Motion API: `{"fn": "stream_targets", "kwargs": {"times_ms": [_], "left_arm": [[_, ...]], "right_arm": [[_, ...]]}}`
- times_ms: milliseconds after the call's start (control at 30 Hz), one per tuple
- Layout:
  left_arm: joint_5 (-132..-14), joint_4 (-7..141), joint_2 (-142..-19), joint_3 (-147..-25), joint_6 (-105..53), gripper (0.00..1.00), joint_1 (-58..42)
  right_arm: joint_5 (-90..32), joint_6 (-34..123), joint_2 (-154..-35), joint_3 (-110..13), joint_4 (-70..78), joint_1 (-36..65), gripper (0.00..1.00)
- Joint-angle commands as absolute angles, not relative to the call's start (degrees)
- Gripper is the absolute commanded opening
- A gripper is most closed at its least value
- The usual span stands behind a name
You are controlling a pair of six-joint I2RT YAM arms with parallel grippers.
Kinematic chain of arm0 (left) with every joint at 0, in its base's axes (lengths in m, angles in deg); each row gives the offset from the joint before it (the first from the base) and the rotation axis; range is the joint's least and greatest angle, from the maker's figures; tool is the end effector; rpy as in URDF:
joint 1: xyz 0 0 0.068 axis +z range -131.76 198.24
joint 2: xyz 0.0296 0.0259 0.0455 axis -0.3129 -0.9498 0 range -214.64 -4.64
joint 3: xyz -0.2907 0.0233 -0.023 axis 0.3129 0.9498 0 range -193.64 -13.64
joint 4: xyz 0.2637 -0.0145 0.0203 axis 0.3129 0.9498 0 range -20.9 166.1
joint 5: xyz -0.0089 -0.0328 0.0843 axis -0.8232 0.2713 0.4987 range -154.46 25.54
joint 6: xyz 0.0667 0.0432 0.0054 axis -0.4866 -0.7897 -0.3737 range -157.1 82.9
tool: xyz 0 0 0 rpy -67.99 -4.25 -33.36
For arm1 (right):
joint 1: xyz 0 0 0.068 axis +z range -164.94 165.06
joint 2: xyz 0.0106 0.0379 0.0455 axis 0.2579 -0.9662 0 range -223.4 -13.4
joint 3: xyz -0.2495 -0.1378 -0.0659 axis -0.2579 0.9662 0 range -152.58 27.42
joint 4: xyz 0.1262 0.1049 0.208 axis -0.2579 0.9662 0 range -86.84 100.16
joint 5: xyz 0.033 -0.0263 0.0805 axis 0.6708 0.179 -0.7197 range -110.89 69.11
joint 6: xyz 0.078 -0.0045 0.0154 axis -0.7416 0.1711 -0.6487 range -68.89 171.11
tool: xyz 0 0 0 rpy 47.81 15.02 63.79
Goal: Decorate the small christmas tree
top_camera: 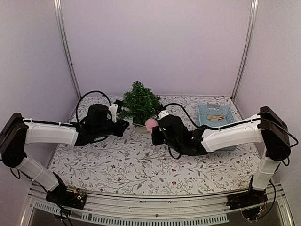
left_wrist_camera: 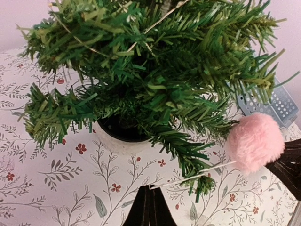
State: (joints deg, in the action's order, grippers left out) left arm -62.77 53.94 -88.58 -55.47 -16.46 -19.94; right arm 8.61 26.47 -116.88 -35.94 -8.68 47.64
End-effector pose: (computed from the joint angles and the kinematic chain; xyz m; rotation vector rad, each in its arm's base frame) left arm 0.2698 -0.2097 0.2093 0.3006 2.0752 -0.6046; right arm 0.2293 0.3687 0.2124 -0.3526 1.9927 0.4428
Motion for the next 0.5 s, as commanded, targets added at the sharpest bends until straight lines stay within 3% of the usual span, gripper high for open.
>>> {"fn": "stream_targets", "kwargs": {"times_ms": [0, 67, 333, 467], "left_arm": [[-62.5, 52.5, -88.2, -54.7, -15.8, 0.0, -18.4], [-63.9, 52.0, -88.8, -55.3, -16.1, 0.0, -18.5], [-69.3, 49.6, -90.9, -56.1, -16.2, 0.0, -19.6], [-69.9, 48.8, -91.7, -56.4, -16.3, 0.0, -20.2]], "right_arm": [[9.4, 25.9, -117.2, -35.1, -6.7, 47.6, 0.0], [8.1, 26.3, -117.2, -35.5, -7.0, 47.7, 0.0], [5.6, 27.4, -115.0, -33.6, -9.6, 47.7, 0.3], [5.1, 28.5, -113.0, -31.8, -11.4, 47.7, 0.36]]}}
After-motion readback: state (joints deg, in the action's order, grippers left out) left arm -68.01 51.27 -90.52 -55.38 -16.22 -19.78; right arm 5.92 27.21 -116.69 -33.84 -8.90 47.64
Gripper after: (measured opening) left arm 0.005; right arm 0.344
